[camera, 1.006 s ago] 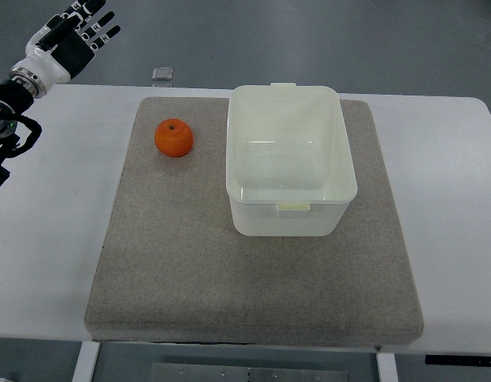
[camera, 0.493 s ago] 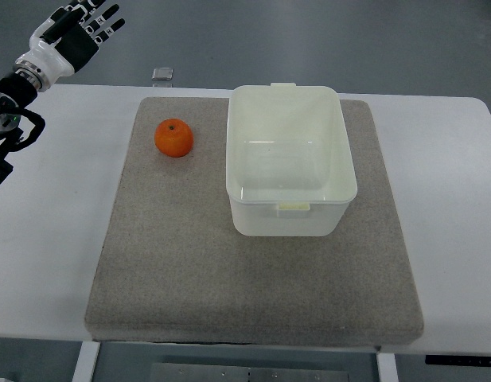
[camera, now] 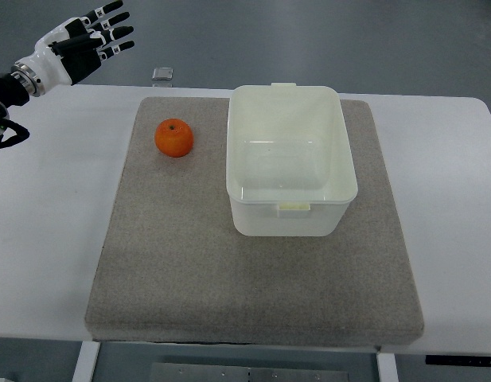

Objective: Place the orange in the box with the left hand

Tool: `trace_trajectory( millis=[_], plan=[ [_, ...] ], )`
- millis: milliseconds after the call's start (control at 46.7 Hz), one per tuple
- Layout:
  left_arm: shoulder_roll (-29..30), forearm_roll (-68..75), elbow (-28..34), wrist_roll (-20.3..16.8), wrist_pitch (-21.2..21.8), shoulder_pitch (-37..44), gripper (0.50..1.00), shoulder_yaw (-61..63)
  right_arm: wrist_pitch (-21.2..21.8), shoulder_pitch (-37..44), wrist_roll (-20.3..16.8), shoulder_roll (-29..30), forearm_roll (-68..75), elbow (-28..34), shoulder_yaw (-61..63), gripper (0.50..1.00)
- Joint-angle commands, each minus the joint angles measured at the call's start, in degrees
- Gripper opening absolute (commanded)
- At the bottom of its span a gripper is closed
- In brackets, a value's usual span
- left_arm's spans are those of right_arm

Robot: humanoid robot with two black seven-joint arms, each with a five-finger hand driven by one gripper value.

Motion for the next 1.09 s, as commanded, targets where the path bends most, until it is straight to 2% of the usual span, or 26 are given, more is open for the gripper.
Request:
trace_trajectory(
  millis=[0, 257, 792, 857, 1071],
  plan=[
    [0.58, 7.51, -0.54, -3.16, 0.04, -0.15, 0.994, 0.31, 0.0, 0.0, -0.02, 0.0, 0.0, 0.0, -0.04, 0.926],
    [1.11, 28.79, -2.83, -7.3, 0.3, -0.86, 0.994, 0.83, 0.0, 0.0, -0.02, 0.0, 0.0, 0.0, -0.04, 0.926],
    [1.11, 43.38, -4.5, -7.82, 1.18, -5.16, 0.992, 9.71, 0.0, 0.0, -0.02, 0.0, 0.0, 0.0, -0.04, 0.926],
    [1.02, 46.37, -4.76, -7.83, 3.02, -5.17, 0.992, 9.8, 0.0, 0.0, -0.02, 0.0, 0.0, 0.0, 0.05, 0.926],
    [0.85, 59.02, -9.33, -8.44, 13.13, -4.37, 0.992, 12.61, 0.0, 0.0, -0.02, 0.0, 0.0, 0.0, 0.05, 0.926]
  ],
)
